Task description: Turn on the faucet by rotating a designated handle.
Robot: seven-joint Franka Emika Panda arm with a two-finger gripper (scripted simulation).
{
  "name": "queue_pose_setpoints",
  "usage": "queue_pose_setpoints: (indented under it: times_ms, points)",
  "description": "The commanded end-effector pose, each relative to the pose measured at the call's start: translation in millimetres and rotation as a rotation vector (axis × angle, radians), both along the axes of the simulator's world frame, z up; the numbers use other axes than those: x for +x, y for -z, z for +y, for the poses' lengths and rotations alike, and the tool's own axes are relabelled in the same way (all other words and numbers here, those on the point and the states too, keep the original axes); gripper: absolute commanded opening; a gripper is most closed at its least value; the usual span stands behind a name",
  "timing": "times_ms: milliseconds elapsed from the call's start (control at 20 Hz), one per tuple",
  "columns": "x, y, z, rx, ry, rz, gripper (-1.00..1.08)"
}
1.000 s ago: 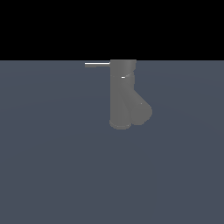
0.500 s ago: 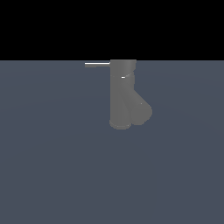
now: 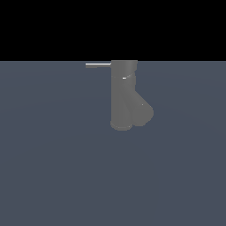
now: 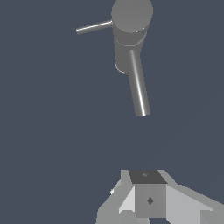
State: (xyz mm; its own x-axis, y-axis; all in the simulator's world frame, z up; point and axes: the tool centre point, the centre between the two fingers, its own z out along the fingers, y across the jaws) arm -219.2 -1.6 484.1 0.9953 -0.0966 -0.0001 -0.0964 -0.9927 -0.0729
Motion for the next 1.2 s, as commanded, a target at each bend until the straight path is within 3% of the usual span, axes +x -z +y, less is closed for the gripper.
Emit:
queue_pose_setpoints:
  times_ms: [0, 600, 1150]
  points:
    - [11, 2, 2, 0.015, 0.04, 0.006, -1.0]
    - [86, 25, 14, 0.082, 0.322, 0.061, -1.0]
    - [156, 64, 28, 0.092, 0.609, 0.115, -1.0]
